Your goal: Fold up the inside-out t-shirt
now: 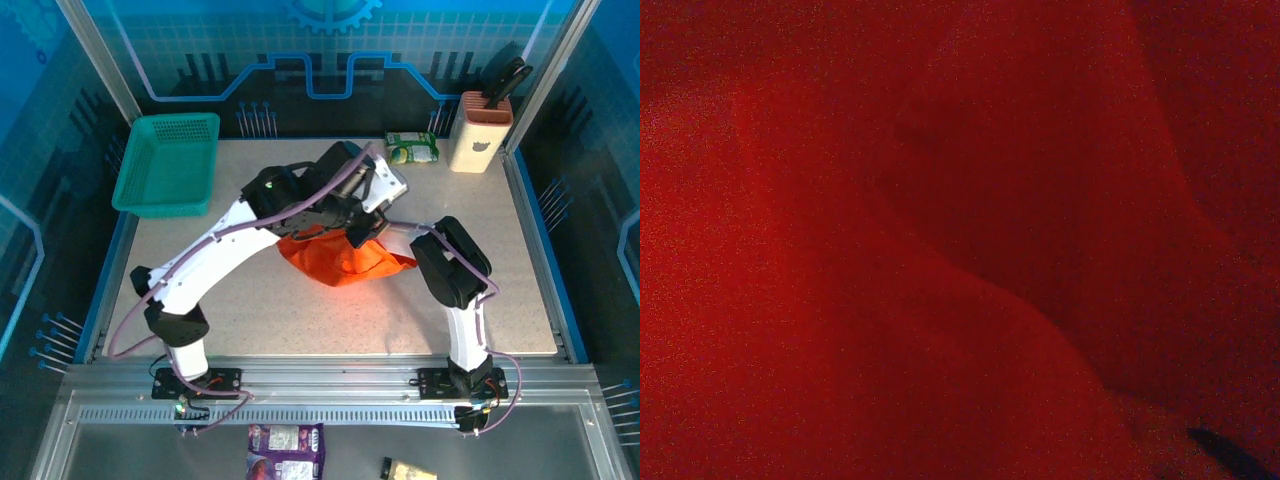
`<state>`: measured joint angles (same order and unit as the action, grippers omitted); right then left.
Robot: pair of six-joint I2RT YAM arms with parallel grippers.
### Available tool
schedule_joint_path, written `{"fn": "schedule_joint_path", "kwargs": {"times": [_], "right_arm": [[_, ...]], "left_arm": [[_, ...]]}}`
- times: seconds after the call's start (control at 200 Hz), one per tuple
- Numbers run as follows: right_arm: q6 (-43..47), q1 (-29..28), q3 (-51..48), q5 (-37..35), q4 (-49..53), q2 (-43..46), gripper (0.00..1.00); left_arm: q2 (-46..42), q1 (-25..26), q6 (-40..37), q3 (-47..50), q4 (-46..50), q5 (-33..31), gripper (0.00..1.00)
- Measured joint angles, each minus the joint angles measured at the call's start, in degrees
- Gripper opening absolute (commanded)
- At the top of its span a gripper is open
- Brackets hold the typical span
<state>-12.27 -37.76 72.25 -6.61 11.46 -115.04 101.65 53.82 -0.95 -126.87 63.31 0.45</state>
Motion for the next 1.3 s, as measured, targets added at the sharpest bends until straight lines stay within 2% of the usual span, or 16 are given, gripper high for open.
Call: {"fn": "schedule_joint_path", "kwargs": {"times": [0.095, 0.3, 0.43, 0.595, 0.79, 1.081, 1.301], "right_arm": [[-0.7, 0.3, -4.3, 0.1, 0.9, 3.6, 0.0], [-0.6, 0.5, -13.3, 0.5, 3.7, 13.9, 0.0], [-0.5, 0.6, -16.1, 1.6, 5.1, 23.2, 0.0], [-0.5, 0.6, -16.3, 3.3, 5.8, 34.4, 0.0], [-0.8, 0.5, -16.3, 6.1, 6.6, 45.4, 0.0], [-2.3, 0.5, -14.8, 10.1, 7.7, 56.1, 0.0], [-3.4, 0.7, -14.5, 8.7, 9.2, 61.8, 0.0]], "left_arm": [[-4.4, -4.9, 2.6, 6.8, -4.1, 0.4, 0.0], [-12.4, -17.9, 9.3, 24.0, -14.2, 1.9, 0.0], [-13.6, -23.9, 12.6, 34.7, -20.3, 2.7, 0.0], [-11.7, -28.0, 16.1, 45.7, -26.2, 5.0, 0.0], [-6.0, -30.3, 19.3, 52.7, -32.9, 7.6, 0.0], [-0.1, -36.2, 22.6, 58.0, -40.6, 11.7, 0.0], [-0.4, -43.1, 24.0, 63.1, -44.9, 15.2, 0.0]]}}
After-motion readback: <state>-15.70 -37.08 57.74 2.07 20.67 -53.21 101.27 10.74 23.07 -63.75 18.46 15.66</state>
